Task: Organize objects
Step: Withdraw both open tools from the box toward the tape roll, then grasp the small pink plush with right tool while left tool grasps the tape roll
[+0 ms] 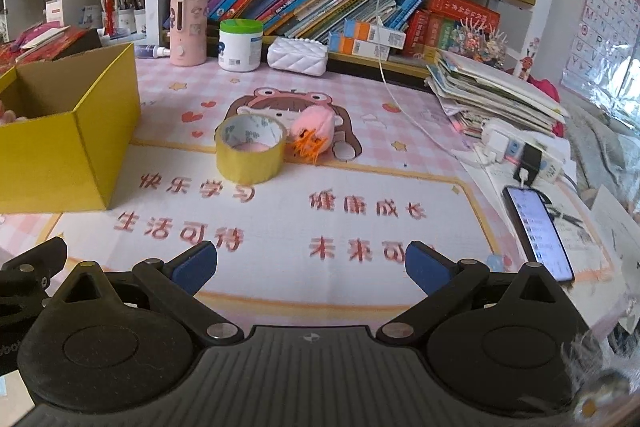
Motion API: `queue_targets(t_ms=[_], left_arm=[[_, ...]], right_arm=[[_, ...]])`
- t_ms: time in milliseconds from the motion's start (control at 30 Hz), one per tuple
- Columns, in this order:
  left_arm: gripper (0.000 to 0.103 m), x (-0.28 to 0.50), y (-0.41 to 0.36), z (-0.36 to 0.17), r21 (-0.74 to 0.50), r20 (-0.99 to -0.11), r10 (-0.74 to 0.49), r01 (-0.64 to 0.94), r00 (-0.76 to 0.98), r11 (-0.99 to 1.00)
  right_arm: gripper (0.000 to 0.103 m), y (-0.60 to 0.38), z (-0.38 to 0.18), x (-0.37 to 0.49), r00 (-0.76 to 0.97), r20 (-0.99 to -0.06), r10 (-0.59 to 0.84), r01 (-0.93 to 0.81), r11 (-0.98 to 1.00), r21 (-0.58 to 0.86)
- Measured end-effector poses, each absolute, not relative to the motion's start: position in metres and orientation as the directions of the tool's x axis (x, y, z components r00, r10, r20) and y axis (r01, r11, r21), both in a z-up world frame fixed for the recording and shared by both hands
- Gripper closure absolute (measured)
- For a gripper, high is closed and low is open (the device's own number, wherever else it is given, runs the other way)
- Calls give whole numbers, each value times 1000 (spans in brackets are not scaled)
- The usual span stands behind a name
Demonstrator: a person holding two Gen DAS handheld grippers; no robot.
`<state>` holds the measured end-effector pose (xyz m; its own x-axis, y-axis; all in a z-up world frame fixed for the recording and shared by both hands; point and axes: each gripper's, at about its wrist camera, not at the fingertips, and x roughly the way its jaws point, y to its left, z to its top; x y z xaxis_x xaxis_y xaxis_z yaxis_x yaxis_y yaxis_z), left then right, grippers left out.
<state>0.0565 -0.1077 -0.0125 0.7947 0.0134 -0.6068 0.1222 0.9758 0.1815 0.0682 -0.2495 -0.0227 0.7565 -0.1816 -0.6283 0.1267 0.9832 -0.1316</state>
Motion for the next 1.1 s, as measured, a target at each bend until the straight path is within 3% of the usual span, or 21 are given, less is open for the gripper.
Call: queue_targets(t_ms=[733, 1100], left_arm=[[7, 129, -179, -18, 151, -629, 91, 7, 773, 988], [7, 147, -197, -27, 180, -658, 170, -65, 734, 981]], right_arm=[[2, -323, -26, 166, 763, -645, -29, -37, 995, -90], [15, -348, -38, 219, 744, -664, 77, -102, 995, 0]])
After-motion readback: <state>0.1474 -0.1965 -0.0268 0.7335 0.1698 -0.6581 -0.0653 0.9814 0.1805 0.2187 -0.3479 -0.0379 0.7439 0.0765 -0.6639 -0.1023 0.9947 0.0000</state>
